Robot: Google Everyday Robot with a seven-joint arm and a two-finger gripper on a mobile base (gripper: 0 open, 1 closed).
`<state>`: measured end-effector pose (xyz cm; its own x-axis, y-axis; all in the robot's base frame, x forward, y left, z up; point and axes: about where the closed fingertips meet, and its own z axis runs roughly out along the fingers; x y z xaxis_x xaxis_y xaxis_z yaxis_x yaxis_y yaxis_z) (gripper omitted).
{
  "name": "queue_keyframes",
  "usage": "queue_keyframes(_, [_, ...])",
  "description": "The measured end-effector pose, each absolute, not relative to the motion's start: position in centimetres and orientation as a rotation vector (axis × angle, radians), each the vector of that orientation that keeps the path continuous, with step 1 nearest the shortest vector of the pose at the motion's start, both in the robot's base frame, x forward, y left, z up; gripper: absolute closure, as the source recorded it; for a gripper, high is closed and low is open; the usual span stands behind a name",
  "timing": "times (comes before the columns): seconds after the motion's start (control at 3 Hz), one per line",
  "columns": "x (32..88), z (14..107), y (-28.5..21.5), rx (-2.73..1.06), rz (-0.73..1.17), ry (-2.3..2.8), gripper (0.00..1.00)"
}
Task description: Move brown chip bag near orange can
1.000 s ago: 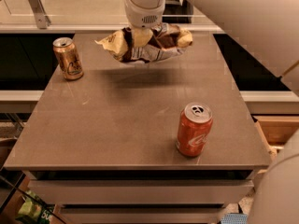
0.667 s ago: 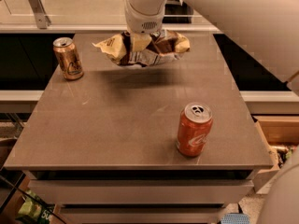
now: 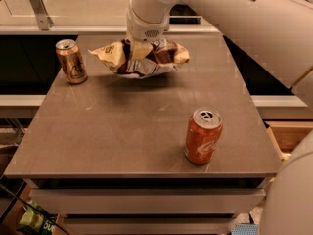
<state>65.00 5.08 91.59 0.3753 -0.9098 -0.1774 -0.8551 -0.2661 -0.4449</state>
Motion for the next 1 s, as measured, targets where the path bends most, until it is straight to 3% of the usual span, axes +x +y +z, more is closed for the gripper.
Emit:
queue_keyframes(0.67, [66.6,88.7,6.9,-2.164,0.015,1.477,1.00])
queue_keyframes(1.0, [66.6,88.3,7.1,-2.167,0.028,1.476,0.85])
